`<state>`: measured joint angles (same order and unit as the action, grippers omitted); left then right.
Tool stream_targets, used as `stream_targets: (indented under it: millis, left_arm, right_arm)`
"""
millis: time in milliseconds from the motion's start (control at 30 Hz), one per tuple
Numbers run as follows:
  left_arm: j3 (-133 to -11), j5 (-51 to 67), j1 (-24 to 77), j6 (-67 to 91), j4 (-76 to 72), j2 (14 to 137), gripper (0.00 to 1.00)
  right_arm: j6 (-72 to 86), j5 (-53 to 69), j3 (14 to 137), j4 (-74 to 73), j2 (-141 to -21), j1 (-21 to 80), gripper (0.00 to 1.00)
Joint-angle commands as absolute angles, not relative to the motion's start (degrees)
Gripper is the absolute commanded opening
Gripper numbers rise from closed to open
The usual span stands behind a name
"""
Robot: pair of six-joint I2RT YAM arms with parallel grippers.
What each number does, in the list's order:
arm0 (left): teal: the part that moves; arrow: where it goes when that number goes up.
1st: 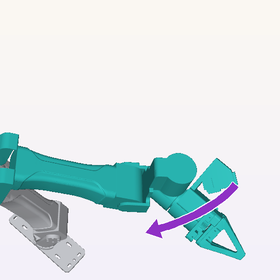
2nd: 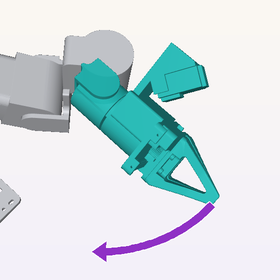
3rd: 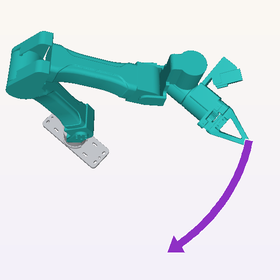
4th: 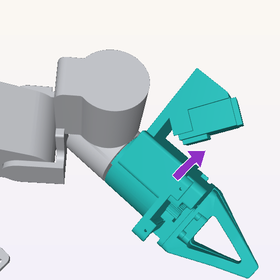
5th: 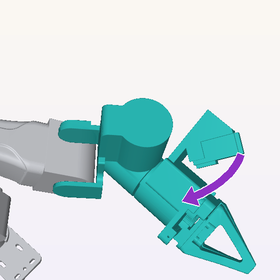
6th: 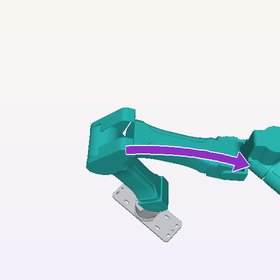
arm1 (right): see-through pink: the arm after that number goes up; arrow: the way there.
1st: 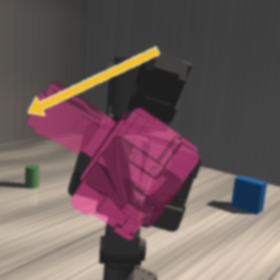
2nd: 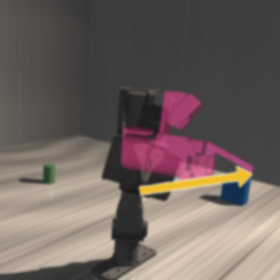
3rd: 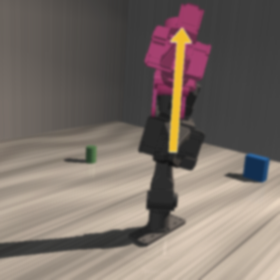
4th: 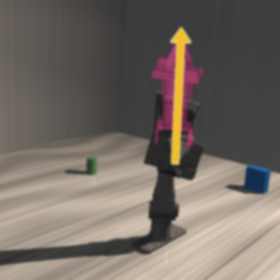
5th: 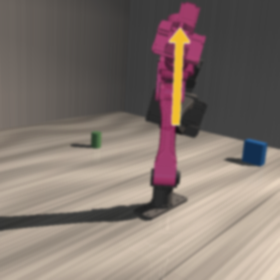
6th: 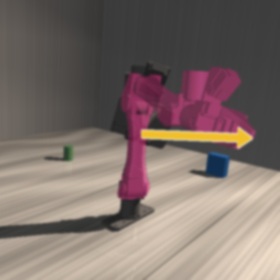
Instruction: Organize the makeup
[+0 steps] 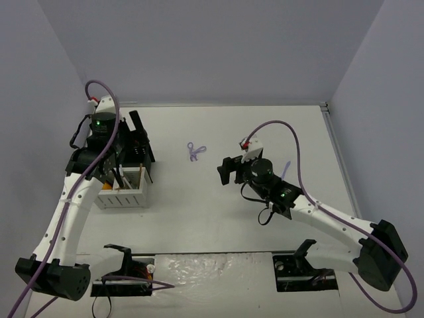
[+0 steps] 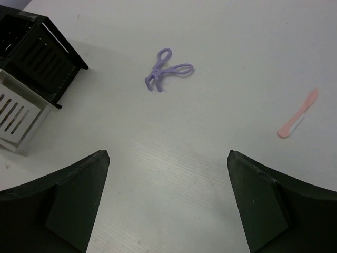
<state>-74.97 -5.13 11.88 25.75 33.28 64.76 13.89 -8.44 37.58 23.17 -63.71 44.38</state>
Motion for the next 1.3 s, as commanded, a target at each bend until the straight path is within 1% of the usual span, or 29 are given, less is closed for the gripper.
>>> stream_targets:
  millis: [0,67,100,200,267,400,433,567,700,1000,1200,1267]
  left_arm:
    - [-78.8,4.1,11.7,22.0,34.9,67.1,0.93]
    - [-77.5,5.0,11.7,21.1,33.9,66.9,0.96]
    - [-76.0,5.7,11.7,19.7,32.7,66.5,0.97]
    - [-72.9,7.3,11.6,18.0,29.9,65.1,0.97]
    - [-70.7,7.5,11.6,17.5,28.9,64.5,0.97]
    - [-67.0,7.5,11.4,17.7,26.8,63.2,0.97]
    - [-67.0,7.9,11.3,17.9,26.7,63.2,0.97]
    - [-66.0,10.0,9.5,19.7,26.7,63.1,0.97]
    - [-65.3,12.5,8.0,21.0,25.6,62.8,0.97]
    - [-64.2,16.3,4.8,23.5,23.8,62.3,0.97]
    - [-63.7,17.9,3.9,24.4,23.1,62.5,0.97]
    - [-63.6,18.2,3.9,24.7,23.1,62.8,0.97]
  right_arm:
    - [15.1,-4.9,46.7,23.0,-72.6,44.2,0.88]
    - [14.4,-4.3,50.0,22.5,-77.1,44.1,0.85]
    - [13.7,-3.9,52.3,22.4,-80.2,44.0,0.81]
    - [12.0,-3.3,57.0,22.9,-86.5,44.0,0.72]
    - [11.5,-3.1,61.5,22.3,-91.8,43.7,0.70]
    - [11.9,-3.4,70.6,20.1,-101.9,43.6,0.70]
    - [12.0,-3.4,70.8,19.5,-103.5,43.6,0.71]
    - [13.4,-4.2,78.5,19.1,-111.6,43.5,0.77]
    - [14.3,-6.1,81.9,19.0,-117.4,43.5,0.81]
    - [14.5,-8.6,86.8,19.6,-125.5,43.5,0.80]
    - [14.5,-9.5,88.6,20.3,-129.0,43.6,0.74]
    - [14.6,-10.0,88.6,20.7,-129.7,43.6,0.70]
